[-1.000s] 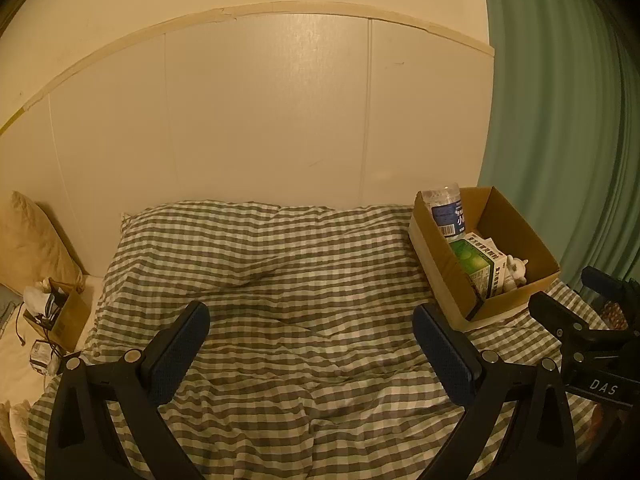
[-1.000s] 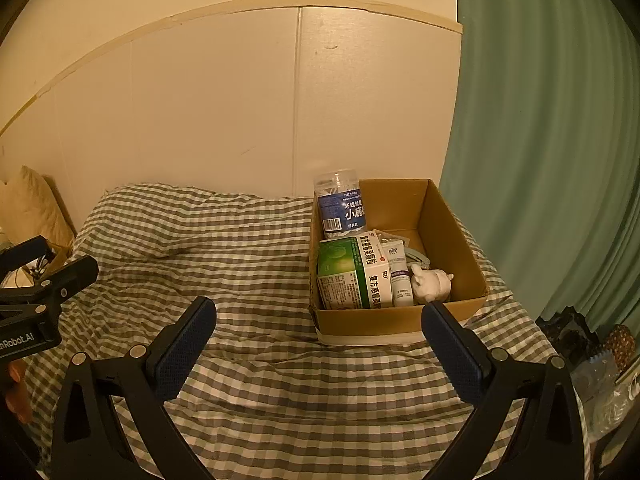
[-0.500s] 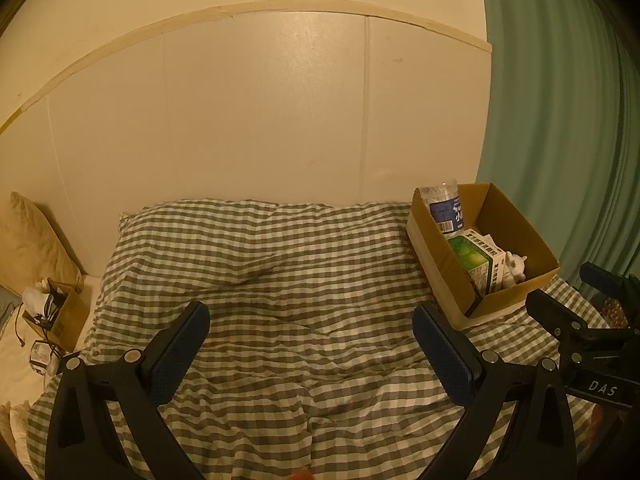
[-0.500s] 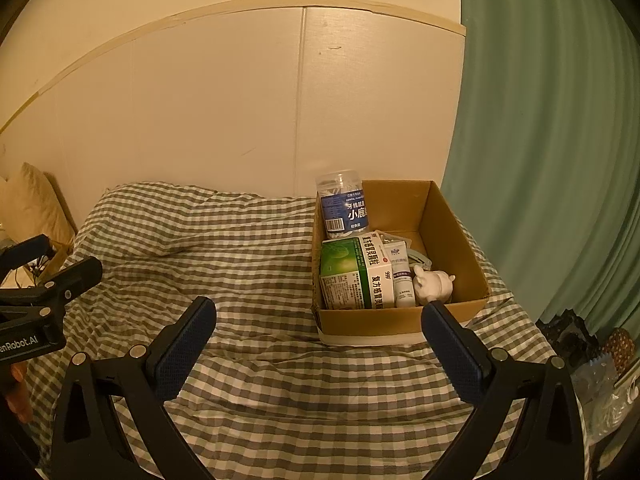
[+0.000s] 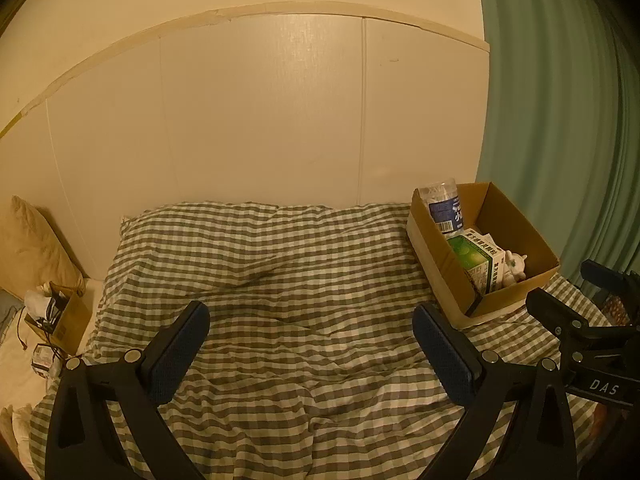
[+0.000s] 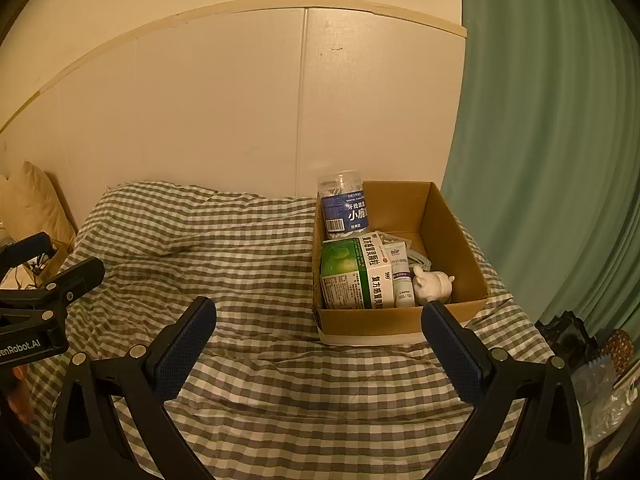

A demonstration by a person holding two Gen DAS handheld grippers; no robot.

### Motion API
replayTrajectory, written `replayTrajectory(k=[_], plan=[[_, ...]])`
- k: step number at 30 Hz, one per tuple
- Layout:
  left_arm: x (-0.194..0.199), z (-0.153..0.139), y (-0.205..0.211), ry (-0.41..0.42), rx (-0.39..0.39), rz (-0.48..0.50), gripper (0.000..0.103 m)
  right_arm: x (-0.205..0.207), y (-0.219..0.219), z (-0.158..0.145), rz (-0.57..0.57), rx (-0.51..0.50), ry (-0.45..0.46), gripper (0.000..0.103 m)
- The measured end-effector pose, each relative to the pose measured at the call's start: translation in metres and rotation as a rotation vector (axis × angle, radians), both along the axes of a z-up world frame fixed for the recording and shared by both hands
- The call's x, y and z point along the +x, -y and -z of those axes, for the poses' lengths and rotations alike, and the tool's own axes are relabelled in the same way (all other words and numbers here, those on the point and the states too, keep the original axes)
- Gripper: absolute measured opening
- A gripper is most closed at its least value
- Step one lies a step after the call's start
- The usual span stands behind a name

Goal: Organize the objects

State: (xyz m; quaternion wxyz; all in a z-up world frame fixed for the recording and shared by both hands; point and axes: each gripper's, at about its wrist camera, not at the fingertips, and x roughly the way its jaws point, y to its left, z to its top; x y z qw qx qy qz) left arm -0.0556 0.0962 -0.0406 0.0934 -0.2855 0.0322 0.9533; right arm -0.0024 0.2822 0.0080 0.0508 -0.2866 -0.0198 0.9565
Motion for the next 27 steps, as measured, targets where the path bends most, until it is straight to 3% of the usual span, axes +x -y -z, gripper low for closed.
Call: replayTrajectory(k=[27], plan=[[-0.0007,0.001,0.0031,0.007,0.011,-0.003,0.103,0.0014,-0.0023,-0.0042,0.004,-0.022,-0.004,0.103]])
